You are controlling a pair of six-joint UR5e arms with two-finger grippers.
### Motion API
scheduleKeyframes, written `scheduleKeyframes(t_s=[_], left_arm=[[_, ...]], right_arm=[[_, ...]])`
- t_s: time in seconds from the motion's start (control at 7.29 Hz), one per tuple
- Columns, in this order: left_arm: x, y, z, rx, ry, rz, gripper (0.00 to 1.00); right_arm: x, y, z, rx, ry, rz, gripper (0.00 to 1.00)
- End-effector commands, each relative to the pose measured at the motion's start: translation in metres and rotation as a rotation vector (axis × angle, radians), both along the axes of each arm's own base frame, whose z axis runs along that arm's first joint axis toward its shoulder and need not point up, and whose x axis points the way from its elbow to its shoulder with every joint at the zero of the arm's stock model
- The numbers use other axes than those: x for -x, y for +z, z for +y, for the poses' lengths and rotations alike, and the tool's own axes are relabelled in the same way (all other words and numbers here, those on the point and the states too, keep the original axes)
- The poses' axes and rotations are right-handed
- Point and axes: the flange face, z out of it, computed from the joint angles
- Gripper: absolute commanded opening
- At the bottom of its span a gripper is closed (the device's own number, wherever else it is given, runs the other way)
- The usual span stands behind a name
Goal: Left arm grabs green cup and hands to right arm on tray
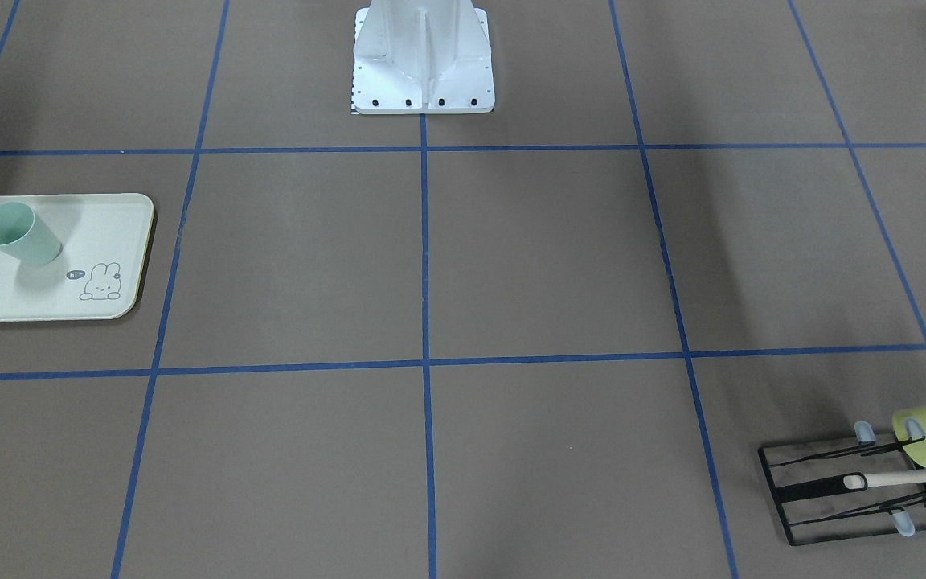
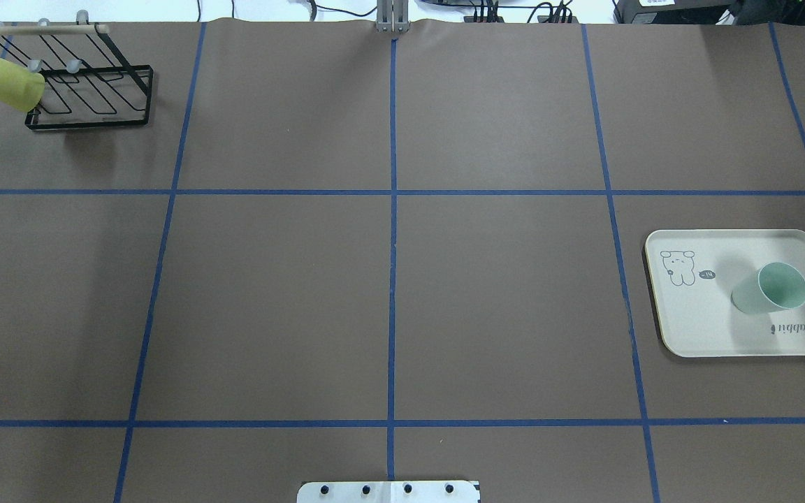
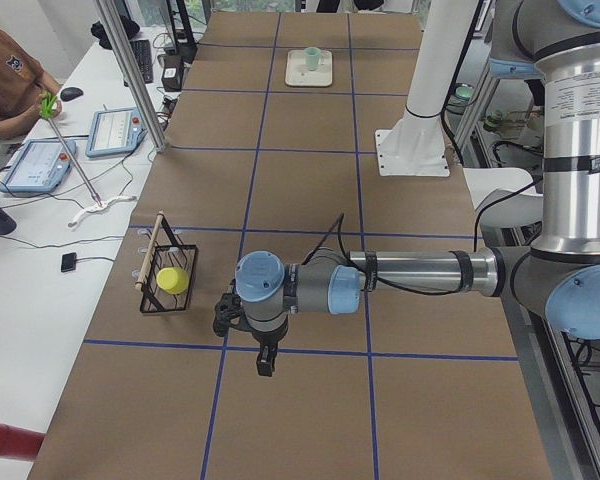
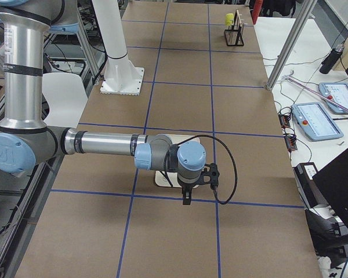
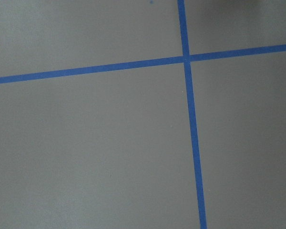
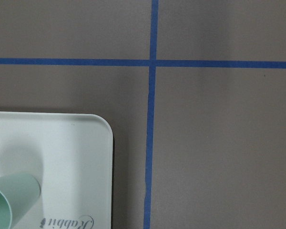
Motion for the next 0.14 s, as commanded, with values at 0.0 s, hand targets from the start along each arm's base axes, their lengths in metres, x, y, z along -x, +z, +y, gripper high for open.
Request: scheduleKeyframes(t_s=[0.0], left_arm=[[-0.0001, -0.0005, -0.0011, -0.001, 0.000, 0.000, 1.00]], right_arm=[[0.0006, -0.0002, -0.0003, -0.001, -0.001, 0.000, 0.99]])
